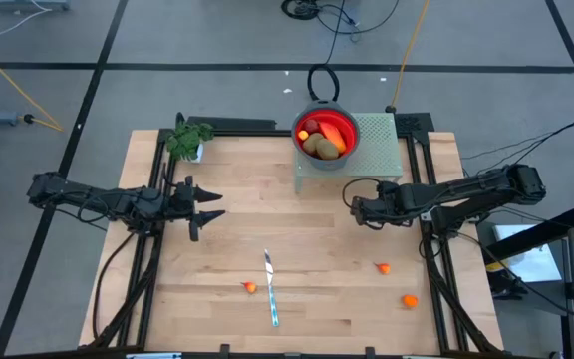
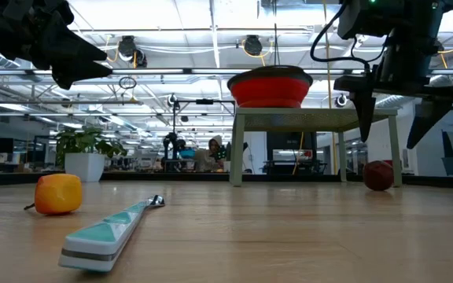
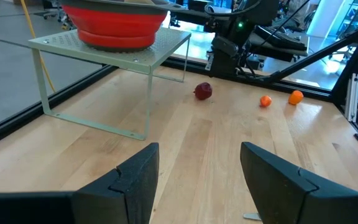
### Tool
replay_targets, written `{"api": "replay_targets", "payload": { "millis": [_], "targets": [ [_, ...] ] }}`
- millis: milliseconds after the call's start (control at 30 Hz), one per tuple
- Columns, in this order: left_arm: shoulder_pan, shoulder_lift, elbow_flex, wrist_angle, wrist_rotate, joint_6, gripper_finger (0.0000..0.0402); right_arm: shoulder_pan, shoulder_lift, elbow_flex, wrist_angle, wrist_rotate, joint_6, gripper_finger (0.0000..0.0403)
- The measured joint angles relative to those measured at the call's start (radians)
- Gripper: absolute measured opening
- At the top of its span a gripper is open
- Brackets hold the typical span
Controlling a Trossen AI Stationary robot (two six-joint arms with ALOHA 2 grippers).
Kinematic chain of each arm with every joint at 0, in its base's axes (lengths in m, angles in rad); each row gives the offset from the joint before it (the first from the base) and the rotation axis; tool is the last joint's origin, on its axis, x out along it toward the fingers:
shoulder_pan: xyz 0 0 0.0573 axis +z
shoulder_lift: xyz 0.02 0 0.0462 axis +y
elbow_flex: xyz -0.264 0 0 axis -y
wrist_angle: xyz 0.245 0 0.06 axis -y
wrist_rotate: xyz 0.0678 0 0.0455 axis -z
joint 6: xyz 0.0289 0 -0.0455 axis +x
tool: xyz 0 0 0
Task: Pick & Place Fruit
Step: Put the pomegranate into the red strainer bowl on the shelf
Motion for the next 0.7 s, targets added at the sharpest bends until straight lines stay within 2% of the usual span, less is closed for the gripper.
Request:
{"api": "replay_targets", "payload": {
  "millis": [233, 700],
  "targets": [
    [0.000, 0.000, 0.000, 0.000, 0.000, 0.001, 0.0225, 0.000, 0.010, 0.000, 0.000, 0.022, 0.025, 0.0318],
    [0.000, 0.000, 0.000, 0.001, 0.000, 0.001, 0.0225, 0.010, 0.129, 0.000, 0.034, 0.108, 0.069, 0.0318]
  ]
}}
